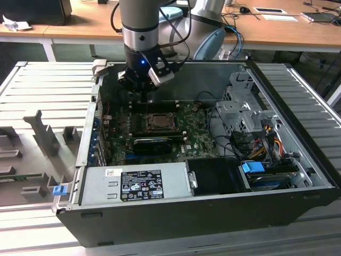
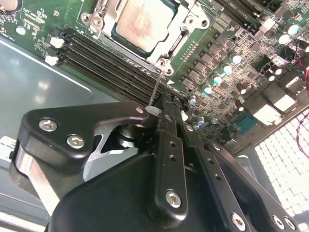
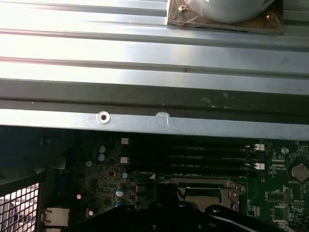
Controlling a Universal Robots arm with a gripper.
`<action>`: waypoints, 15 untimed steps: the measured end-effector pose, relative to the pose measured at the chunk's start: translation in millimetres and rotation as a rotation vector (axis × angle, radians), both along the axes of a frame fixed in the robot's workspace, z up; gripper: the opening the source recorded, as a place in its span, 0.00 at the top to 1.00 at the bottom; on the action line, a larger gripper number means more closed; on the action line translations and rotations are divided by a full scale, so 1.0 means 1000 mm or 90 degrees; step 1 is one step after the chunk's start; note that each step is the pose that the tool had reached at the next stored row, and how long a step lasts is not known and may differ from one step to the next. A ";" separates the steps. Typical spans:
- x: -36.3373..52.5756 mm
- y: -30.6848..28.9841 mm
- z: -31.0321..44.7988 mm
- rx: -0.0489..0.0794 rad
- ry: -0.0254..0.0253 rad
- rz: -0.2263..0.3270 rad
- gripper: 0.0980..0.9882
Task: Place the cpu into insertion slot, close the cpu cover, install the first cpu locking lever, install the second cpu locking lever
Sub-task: 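Install the first cpu locking lever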
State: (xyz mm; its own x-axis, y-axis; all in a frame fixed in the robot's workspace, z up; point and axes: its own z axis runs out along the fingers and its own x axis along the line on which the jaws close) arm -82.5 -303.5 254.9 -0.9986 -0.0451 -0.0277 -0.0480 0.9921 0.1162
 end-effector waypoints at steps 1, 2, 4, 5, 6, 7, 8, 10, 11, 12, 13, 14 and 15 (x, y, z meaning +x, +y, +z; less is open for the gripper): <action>0.0005 0.0000 -0.0001 0.000 0.0000 0.000 0.99; 0.0011 0.0000 -0.0002 0.000 0.0000 0.000 0.99; 0.0028 0.0000 -0.0005 0.000 0.0000 0.000 0.99; 0.0037 0.0000 -0.0007 0.000 0.0000 0.000 0.99; 0.0044 0.0000 -0.0009 0.000 0.0000 0.000 0.99; 0.0048 0.0000 -0.0011 0.000 -0.0001 0.000 0.99; 0.0052 0.0000 -0.0013 0.000 0.0000 0.000 0.99; 0.0060 0.0000 -0.0019 0.000 0.0001 0.000 0.99; 0.0060 0.0000 -0.0021 0.000 0.0001 0.000 0.99; 0.0061 0.0000 -0.0024 0.000 0.0000 0.000 0.99; 0.0062 -0.0001 -0.0029 0.000 -0.0001 0.000 0.99; 0.0061 -0.0002 -0.0033 0.000 0.0000 0.000 0.99; 0.0061 -0.0002 -0.0035 0.000 0.0000 0.000 0.99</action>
